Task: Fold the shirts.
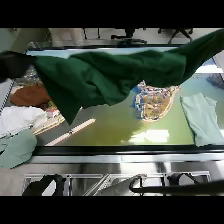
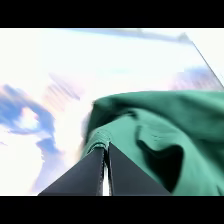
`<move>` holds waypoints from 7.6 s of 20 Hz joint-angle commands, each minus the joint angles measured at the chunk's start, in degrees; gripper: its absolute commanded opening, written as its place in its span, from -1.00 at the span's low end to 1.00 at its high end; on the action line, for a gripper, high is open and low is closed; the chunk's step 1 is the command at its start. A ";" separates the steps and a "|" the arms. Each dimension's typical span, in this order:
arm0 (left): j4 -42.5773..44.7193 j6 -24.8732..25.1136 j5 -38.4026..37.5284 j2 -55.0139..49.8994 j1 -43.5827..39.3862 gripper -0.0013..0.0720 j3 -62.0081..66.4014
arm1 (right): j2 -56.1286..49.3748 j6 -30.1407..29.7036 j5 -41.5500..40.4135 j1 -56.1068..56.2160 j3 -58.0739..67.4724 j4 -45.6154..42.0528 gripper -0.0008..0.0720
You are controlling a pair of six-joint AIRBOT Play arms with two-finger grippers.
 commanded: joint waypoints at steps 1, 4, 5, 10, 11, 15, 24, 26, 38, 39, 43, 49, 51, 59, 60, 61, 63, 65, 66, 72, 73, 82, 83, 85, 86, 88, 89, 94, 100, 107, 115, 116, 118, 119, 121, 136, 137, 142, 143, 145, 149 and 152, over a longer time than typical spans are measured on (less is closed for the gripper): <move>0.17 2.82 -10.71 3.28 11.93 -0.93 3.85 | 5.68 15.28 -5.92 -1.62 0.70 -13.40 -0.92; -0.48 3.28 -16.52 -0.07 15.76 -0.93 0.76 | 5.01 23.34 3.04 -1.49 -1.88 -22.38 -0.92; -2.67 4.57 -16.68 -0.85 14.75 -0.93 -1.77 | 4.81 21.86 5.22 -0.50 -4.00 -20.24 -0.92; -4.90 9.97 -16.35 -8.07 2.19 -0.93 -15.63 | 4.79 19.06 6.71 10.36 -21.42 -18.97 -0.92; -3.65 10.19 -14.53 -9.97 -0.28 -0.93 -18.60 | 4.74 18.16 4.94 12.50 -26.14 -19.54 -0.92; 1.86 11.21 -6.25 -18.91 -6.47 -0.93 -27.61 | 2.84 13.75 -7.28 16.46 -42.25 -21.75 -0.92; 1.51 7.63 -12.55 -34.64 -0.33 0.83 -19.67 | -12.33 5.55 -13.70 16.22 -45.90 -22.12 -0.92; 1.18 5.86 -16.04 -32.17 1.31 0.81 -19.85 | -12.44 4.57 -13.88 16.22 -45.90 -22.05 -0.92; 0.66 3.89 -1.36 -4.00 1.99 0.81 -57.40 | -12.44 3.91 -13.22 16.24 -45.90 -21.64 -0.92; -0.83 3.96 1.09 -3.93 1.99 0.81 -60.17 | -12.44 3.89 -13.25 16.24 -45.90 -21.62 -0.92; -10.10 9.81 12.09 -9.05 -0.85 0.80 -66.07 | -12.44 3.91 -13.25 16.24 -45.90 -21.62 -0.92; -15.21 12.96 19.67 -25.29 -11.89 0.15 -58.23 | -12.44 3.91 -13.20 16.24 -45.90 -21.62 -0.92; -15.23 14.10 14.99 -28.92 -13.92 -0.82 -53.62 | -12.44 3.91 -13.11 16.24 -45.90 -21.20 -0.92; -15.47 8.15 -4.31 -13.33 -12.92 -0.93 -28.57 | -6.62 -0.39 2.25 15.69 -27.39 3.13 -0.92; -15.47 6.40 -4.50 -9.53 -11.74 -0.93 -24.15 | -5.46 -0.37 3.17 15.08 -22.23 6.12 -0.92; -15.43 4.11 -4.35 -5.73 -9.92 -0.93 -18.99 | -4.31 -0.37 3.34 14.25 -17.57 9.03 -0.92; -15.32 2.71 -3.19 -0.17 -5.66 -0.93 -7.93 | -1.46 -0.37 3.10 11.80 -8.57 13.73 -0.92; -15.23 1.84 -1.68 3.74 -0.20 -0.93 2.54 | 1.79 -0.35 2.16 8.50 -0.96 15.50 -0.92; -15.23 1.84 -0.85 5.46 3.41 -0.93 7.80 | 3.61 -0.37 0.98 6.67 2.01 15.43 -0.92; -11.72 1.68 -0.39 8.07 23.98 -0.93 28.74 | 12.70 -0.35 -10.29 2.08 12.66 6.45 -0.92; -11.76 1.68 -0.46 7.02 24.35 -0.93 30.18 | 13.22 -0.31 -10.82 2.08 12.92 3.32 -0.92; -15.93 8.72 -3.58 -13.84 0.44 -0.93 7.87 | -8.79 -2.60 5.99 9.51 -2.95 4.83 -0.92; -14.12 10.14 -2.95 -18.01 -3.06 -0.93 4.92 | -12.46 -2.71 4.81 12.41 -6.34 0.66 -0.92; -7.08 9.99 -0.57 -26.05 -7.74 -0.93 0.55 | -20.04 -2.75 1.49 16.92 -12.00 -5.99 -0.92; -5.29 9.88 1.20 -29.81 -9.01 -0.93 -1.25 | -23.80 -2.78 -0.35 18.32 -13.81 -8.02 -0.92; -5.31 9.86 5.68 -37.35 -9.66 -0.93 -2.86 | -31.67 -3.41 -2.99 19.61 -14.64 -9.70 -0.92; -6.38 9.84 7.58 -40.33 -9.11 -0.93 -2.86 | -34.73 -3.39 -4.68 19.67 -14.64 -9.68 -0.92; -21.29 9.44 5.40 -45.18 -1.95 0.85 -2.84 | -38.51 -4.85 -12.85 17.46 -14.08 -9.84 -0.92; -7.48 1.07 -21.51 -40.24 2.97 0.32 -5.14 | -38.29 -5.16 -12.85 13.16 -12.79 -9.88 -0.92; 0.17 -2.67 -9.84 -23.41 -9.03 0.32 -39.10 | -38.27 -6.58 -13.27 11.23 -12.76 -9.84 -0.92; -8.63 -3.63 13.81 -14.49 -15.23 0.32 -62.27 | -38.29 -6.58 -13.44 11.23 -12.74 -9.79 -0.92; -11.39 -2.60 18.64 -15.54 -16.59 0.32 -62.60 | -38.27 -6.56 -13.38 11.23 -12.74 -9.68 -0.92; -14.62 0.11 24.87 -19.71 -19.04 0.32 -60.72 | -38.27 -6.58 -12.63 11.23 -12.76 -9.70 -0.92; -14.93 0.98 26.10 -22.77 -20.02 0.32 -58.55 | -38.27 -6.58 -11.91 11.21 -12.76 -9.73 -0.92; -14.75 2.49 26.32 -28.63 -20.48 0.13 -53.02 | -38.25 -6.58 -10.43 11.13 -12.76 -9.94 -0.92; -14.88 8.92 14.99 -62.73 -3.98 -0.91 18.12 | 7.10 31.39 -12.52 19.37 -59.36 -36.65 -0.92; -15.04 8.76 13.51 -64.85 -4.35 -0.91 20.85 | 8.33 31.43 -14.34 21.22 -59.76 -36.65 -0.92; -14.75 3.04 -0.81 -67.49 -2.21 -0.91 28.13 | 8.02 30.03 -19.43 22.84 -58.93 -36.22 0.27; -14.75 2.69 -3.93 -66.55 -1.14 -0.91 28.00 | 7.82 28.02 -19.43 22.75 -58.23 -36.22 0.29; -14.69 2.64 -10.38 -63.04 1.62 -0.91 25.03 | 7.65 25.35 -19.41 22.75 -56.24 -37.66 0.29; -5.53 2.23 -18.34 -56.19 5.09 0.61 17.11 | 6.62 23.63 -17.55 22.77 -52.54 -39.34 0.29; -3.85 1.95 -13.88 -54.10 6.21 0.96 12.39 | 6.25 23.65 -17.46 22.91 -52.50 -39.19 0.29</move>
